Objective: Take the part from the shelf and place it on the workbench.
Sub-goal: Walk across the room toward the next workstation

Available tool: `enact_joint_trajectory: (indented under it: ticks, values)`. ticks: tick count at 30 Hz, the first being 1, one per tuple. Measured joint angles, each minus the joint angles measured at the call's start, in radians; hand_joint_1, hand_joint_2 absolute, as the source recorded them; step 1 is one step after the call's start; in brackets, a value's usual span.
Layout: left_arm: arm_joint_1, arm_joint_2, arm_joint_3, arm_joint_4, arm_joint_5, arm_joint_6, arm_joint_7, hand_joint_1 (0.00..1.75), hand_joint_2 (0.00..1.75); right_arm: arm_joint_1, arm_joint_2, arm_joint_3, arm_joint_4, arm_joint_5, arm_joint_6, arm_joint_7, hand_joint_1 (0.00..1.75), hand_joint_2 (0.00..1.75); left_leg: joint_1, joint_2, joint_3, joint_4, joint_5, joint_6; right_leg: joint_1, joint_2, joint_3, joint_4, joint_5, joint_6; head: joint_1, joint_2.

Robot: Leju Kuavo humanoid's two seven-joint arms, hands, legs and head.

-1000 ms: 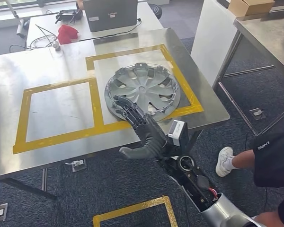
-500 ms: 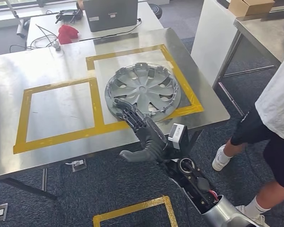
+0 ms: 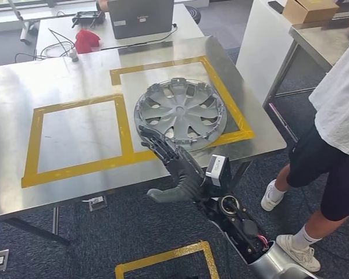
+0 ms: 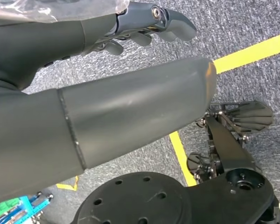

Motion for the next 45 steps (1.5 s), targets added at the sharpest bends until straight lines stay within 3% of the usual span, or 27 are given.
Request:
enact_joint_trajectory:
  ticks: [1,4,6,9,11,13,14,15,16,17,19,21,24,25,27,29,30,31,32,35,37,39,40,42,44,45]
  values:
    - [0.0,0.0,0.0,0.0,0.0,0.0,0.0,0.0,0.0,0.001,-0.001,0.0,0.0,0.0,0.0,0.0,0.0,1.75,0.001,0.0,0.0,0.001,0.0,0.0,-0.002,0.0,0.013,-0.022,0.023,0.001,0.0,0.0]
    - [-0.001,-0.001,0.0,0.0,0.0,0.0,0.002,0.0,0.0,-0.001,-0.002,0.001,0.0,0.0,0.002,0.0,0.0,1.75,0.001,-0.003,-0.003,0.007,-0.001,-0.01,-0.006,-0.001,0.118,-0.229,0.117,-0.003,0.0,0.0]
    - [-0.001,-0.001,0.0,0.0,0.0,0.0,0.002,0.0,0.0,-0.002,-0.002,0.002,0.0,0.0,0.004,-0.001,0.0,1.75,-0.001,-0.005,-0.007,0.01,0.002,-0.023,-0.002,0.002,0.146,-0.291,0.13,-0.012,-0.001,0.0]
    - [-0.001,-0.001,0.0,0.0,0.0,0.0,0.002,0.0,0.0,-0.002,-0.001,0.002,0.0,0.0,0.008,-0.002,0.0,1.75,0.0,-0.005,-0.014,0.014,0.001,-0.041,-0.002,0.002,0.142,-0.304,0.139,-0.033,-0.002,0.0]
    - [-0.001,-0.001,0.0,0.0,0.0,0.0,0.002,0.0,0.0,-0.003,-0.001,0.002,0.0,0.0,0.009,-0.003,0.0,1.75,0.003,-0.005,-0.042,0.082,-0.051,-0.05,-0.006,-0.001,0.137,-0.313,0.15,-0.048,-0.003,0.0]
    - [-0.001,0.0,0.0,0.0,0.0,0.0,0.002,0.0,0.0,-0.004,-0.002,0.003,0.0,0.001,0.009,-0.004,0.0,1.75,0.004,-0.004,-0.1,0.226,-0.134,-0.057,-0.005,-0.003,0.126,-0.314,0.159,-0.056,-0.004,0.0]
    - [0.0,0.0,0.0,0.0,0.0,0.0,0.002,0.0,0.0,-0.003,-0.002,0.003,0.0,0.001,0.01,-0.003,0.0,1.75,0.005,-0.004,-0.124,0.288,-0.16,-0.06,-0.004,-0.004,0.12,-0.313,0.162,-0.057,-0.004,0.0]
    - [0.0,0.0,0.0,0.0,0.0,0.0,0.002,0.0,0.0,-0.001,-0.002,0.003,0.0,0.001,0.01,-0.003,0.0,1.75,0.005,-0.004,-0.132,0.319,-0.166,-0.062,-0.003,-0.005,0.115,-0.313,0.166,-0.057,-0.004,0.0]
    - [0.001,0.0,0.0,0.0,0.0,0.0,0.002,0.0,0.0,0.0,-0.002,0.003,0.0,0.001,0.01,-0.003,0.0,1.75,0.005,-0.004,-0.119,0.307,-0.152,-0.062,-0.003,-0.005,0.11,-0.312,0.169,-0.055,-0.004,0.0]
    - [0.001,0.0,0.0,0.0,0.0,0.0,0.002,0.0,0.0,0.0,-0.002,0.003,0.0,0.001,0.01,-0.003,0.0,1.75,0.006,-0.004,-0.087,0.256,-0.123,-0.062,-0.004,-0.005,0.107,-0.311,0.172,-0.053,-0.004,0.0]
    - [-0.001,0.0,0.0,0.0,0.0,0.0,0.002,0.0,0.0,0.0,-0.002,0.003,0.0,0.001,0.01,-0.004,0.0,1.75,0.007,-0.004,0.005,0.102,-0.068,-0.06,-0.004,-0.004,0.101,-0.307,0.176,-0.046,-0.004,0.0]
    - [-0.004,0.0,0.0,0.0,0.0,0.0,0.002,0.0,0.0,-0.002,-0.002,0.003,0.0,0.001,0.01,-0.004,0.0,1.75,0.004,-0.007,0.051,0.016,-0.047,-0.05,-0.001,-0.003,0.097,-0.303,0.182,-0.036,-0.004,0.0]
    - [-0.004,0.0,0.0,0.0,0.0,0.0,0.002,0.0,0.0,-0.002,-0.002,0.004,0.0,0.001,0.011,-0.005,0.0,1.75,0.003,-0.008,0.044,0.01,-0.043,-0.033,0.001,0.0,0.092,-0.298,0.185,-0.019,-0.002,0.0]
    - [-0.004,0.0,0.0,0.0,0.0,0.0,0.002,0.0,0.0,-0.002,-0.002,0.004,0.0,0.001,0.011,-0.005,0.0,1.75,0.004,-0.007,0.039,0.009,-0.038,-0.026,0.0,0.0,0.083,-0.282,0.17,-0.015,-0.001,0.0]
    - [-0.005,-0.001,0.0,0.0,0.0,0.0,0.002,0.0,0.0,-0.002,-0.002,0.004,0.0,0.001,0.011,-0.005,0.0,1.75,0.004,-0.004,0.027,0.008,-0.028,-0.012,-0.001,-0.001,0.043,-0.183,0.097,-0.008,0.001,0.0]
    - [-0.004,-0.001,0.0,0.0,0.0,0.0,0.002,0.0,0.0,-0.001,-0.002,0.005,0.0,0.001,0.011,-0.005,0.0,1.75,-0.002,-0.003,0.012,0.009,-0.018,-0.004,-0.001,-0.002,-0.006,-0.038,0.017,-0.005,0.002,0.0]
    - [-0.004,-0.001,0.0,0.0,0.0,0.0,0.002,0.0,0.0,0.0,-0.003,0.005,0.0,0.001,0.011,-0.005,0.0,1.75,-0.006,-0.003,0.005,0.009,-0.013,-0.001,0.001,-0.002,-0.016,0.006,0.001,-0.006,0.003,0.0]
    - [-0.003,0.0,0.0,0.0,0.0,0.0,0.002,0.0,0.0,0.0,-0.003,0.005,0.0,0.001,0.011,-0.005,0.0,1.75,-0.01,-0.003,-0.001,0.01,-0.009,0.0,0.002,-0.002,-0.007,0.01,0.005,-0.01,0.003,0.0]
    - [-0.003,0.0,0.0,0.0,0.0,0.0,0.002,0.0,0.0,0.0,-0.003,0.005,0.0,0.001,0.011,-0.005,0.0,1.75,-0.014,-0.003,-0.005,0.01,-0.005,0.001,0.006,-0.002,0.023,-0.03,0.028,-0.016,0.003,0.0]
    - [-0.003,-0.005,0.0,0.0,0.0,0.0,0.002,0.0,0.0,-0.003,-0.004,0.006,0.0,0.001,0.011,-0.006,0.0,1.75,-0.02,-0.004,-0.012,0.01,0.005,-0.002,0.021,-0.002,0.155,-0.249,0.099,-0.051,0.002,0.0]
    - [-0.003,-0.009,0.0,0.0,0.0,0.0,0.003,0.0,0.0,-0.006,-0.004,0.006,-0.001,0.003,0.011,-0.006,0.0,1.75,-0.015,-0.003,-0.017,0.009,0.014,-0.012,0.031,-0.002,0.186,-0.315,0.109,-0.064,0.002,0.0]
    - [-0.003,-0.008,0.0,0.0,0.0,0.0,0.003,0.0,0.0,-0.006,-0.004,0.006,-0.002,0.006,0.011,-0.005,0.0,1.75,-0.013,-0.002,-0.018,0.007,0.02,-0.024,0.031,-0.003,0.185,-0.328,0.122,-0.066,0.004,0.0]
    - [-0.002,-0.008,0.0,0.0,0.001,0.0,0.003,0.0,0.0,-0.007,-0.004,0.007,-0.003,0.007,0.011,-0.004,0.0,1.75,-0.014,-0.003,-0.021,0.012,0.013,-0.029,0.027,-0.005,0.186,-0.338,0.131,-0.068,0.004,0.0]
    - [-0.001,-0.008,0.0,0.0,0.001,0.0,0.003,0.0,0.0,-0.008,-0.004,0.007,-0.005,0.007,0.012,-0.003,0.0,1.75,-0.013,-0.004,-0.048,0.076,-0.041,-0.04,0.017,-0.01,0.18,-0.353,0.15,-0.072,0.003,0.0]
    - [-0.001,-0.007,0.0,0.0,0.002,0.0,0.003,0.0,0.0,-0.007,-0.004,0.007,-0.005,0.008,0.013,-0.001,0.0,1.75,-0.006,-0.004,-0.103,0.217,-0.126,-0.052,0.015,-0.012,0.161,-0.354,0.164,-0.074,0.002,0.0]
    - [0.0,-0.006,0.0,0.0,0.002,0.0,0.003,0.0,0.0,-0.006,-0.004,0.008,-0.005,0.008,0.013,0.0,0.0,1.75,-0.003,-0.004,-0.124,0.277,-0.152,-0.058,0.013,-0.012,0.151,-0.351,0.169,-0.072,0.002,0.0]
